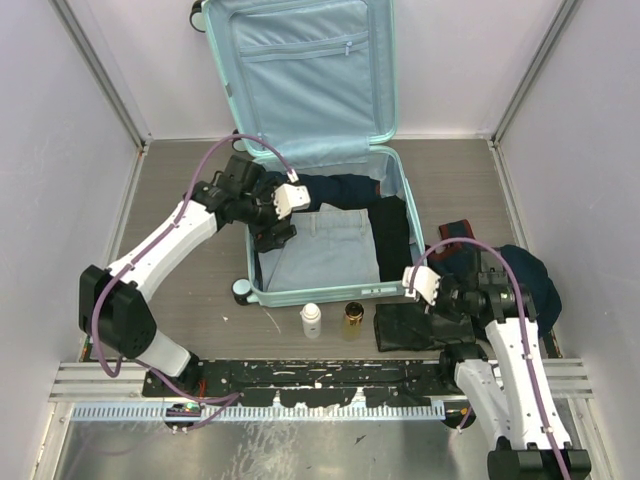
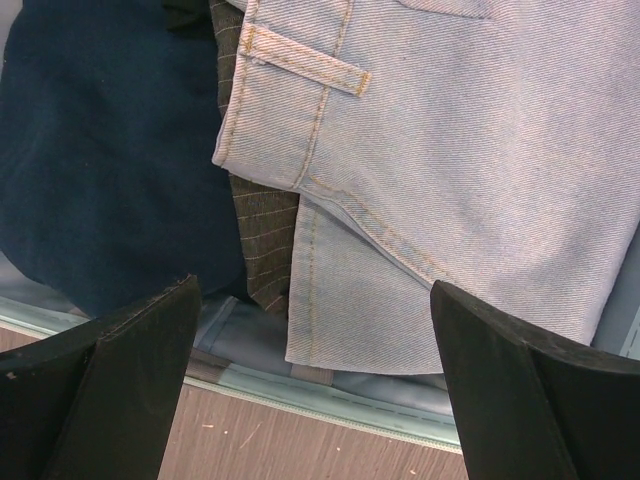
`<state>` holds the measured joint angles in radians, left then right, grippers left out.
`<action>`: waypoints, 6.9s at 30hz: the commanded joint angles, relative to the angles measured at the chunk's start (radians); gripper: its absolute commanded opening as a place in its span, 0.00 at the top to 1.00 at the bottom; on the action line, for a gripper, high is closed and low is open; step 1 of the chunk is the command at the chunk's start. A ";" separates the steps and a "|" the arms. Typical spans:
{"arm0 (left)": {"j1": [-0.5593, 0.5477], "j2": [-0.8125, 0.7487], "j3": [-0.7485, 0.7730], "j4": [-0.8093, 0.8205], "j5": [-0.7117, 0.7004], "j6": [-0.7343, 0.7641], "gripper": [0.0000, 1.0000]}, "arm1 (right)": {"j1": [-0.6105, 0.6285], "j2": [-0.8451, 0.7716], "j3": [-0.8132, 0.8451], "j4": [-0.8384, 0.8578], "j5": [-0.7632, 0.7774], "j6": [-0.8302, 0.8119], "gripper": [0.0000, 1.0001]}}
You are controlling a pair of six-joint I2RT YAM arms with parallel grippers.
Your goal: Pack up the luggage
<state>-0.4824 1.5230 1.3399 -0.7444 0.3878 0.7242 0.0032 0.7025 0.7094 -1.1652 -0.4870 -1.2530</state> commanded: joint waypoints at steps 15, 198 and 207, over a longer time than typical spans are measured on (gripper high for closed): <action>0.004 0.051 0.064 0.088 0.031 -0.013 0.02 | -0.006 0.036 0.033 0.102 0.092 0.157 0.58; 0.018 -0.388 -0.160 -0.086 0.320 -0.131 0.02 | 0.141 0.380 0.523 0.523 -0.485 0.427 0.00; -0.007 -0.395 -0.194 0.005 0.278 -0.196 0.02 | 0.152 -0.030 0.112 0.557 -0.576 0.665 0.00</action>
<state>-0.4908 1.1370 1.1381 -0.8032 0.6785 0.5400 0.1490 0.7738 0.9264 -0.6476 -1.0088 -0.7177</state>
